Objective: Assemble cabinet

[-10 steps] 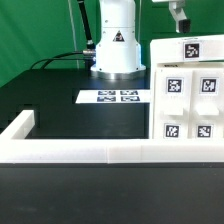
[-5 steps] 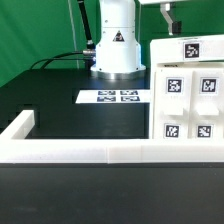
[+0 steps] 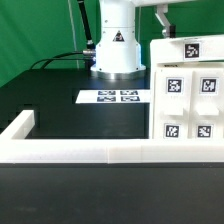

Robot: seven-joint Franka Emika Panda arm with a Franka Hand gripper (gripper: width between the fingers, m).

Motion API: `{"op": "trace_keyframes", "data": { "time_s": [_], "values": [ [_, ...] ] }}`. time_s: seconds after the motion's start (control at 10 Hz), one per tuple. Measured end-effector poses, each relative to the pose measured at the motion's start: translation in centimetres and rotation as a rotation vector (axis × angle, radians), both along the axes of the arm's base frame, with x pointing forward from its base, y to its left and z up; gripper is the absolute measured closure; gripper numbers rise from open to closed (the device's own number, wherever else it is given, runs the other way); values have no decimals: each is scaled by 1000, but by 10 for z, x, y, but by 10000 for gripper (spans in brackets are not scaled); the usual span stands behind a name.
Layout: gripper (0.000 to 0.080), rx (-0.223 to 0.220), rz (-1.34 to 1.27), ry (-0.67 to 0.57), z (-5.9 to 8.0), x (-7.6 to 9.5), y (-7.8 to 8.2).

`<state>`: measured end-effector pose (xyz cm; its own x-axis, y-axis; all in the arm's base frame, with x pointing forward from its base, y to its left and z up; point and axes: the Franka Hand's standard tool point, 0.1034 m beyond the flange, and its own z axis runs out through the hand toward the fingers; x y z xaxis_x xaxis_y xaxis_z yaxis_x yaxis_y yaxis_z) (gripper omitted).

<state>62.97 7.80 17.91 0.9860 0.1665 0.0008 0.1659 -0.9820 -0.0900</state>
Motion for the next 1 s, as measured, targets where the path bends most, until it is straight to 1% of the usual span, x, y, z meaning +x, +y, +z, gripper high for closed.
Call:
{"op": "trace_keyframes", "data": {
  "time_s": [0.3, 0.5, 0.8, 0.9, 1.0],
  "values": [
    [2, 10, 295, 35, -4, -9, -1],
    [2, 14, 418, 52, -2, -12, -1],
    [2, 10, 605, 37, -2, -12, -6],
    [2, 9, 671, 19, -3, -14, -4],
    [2, 13, 755, 10, -4, -20, -2]
  ]
}}
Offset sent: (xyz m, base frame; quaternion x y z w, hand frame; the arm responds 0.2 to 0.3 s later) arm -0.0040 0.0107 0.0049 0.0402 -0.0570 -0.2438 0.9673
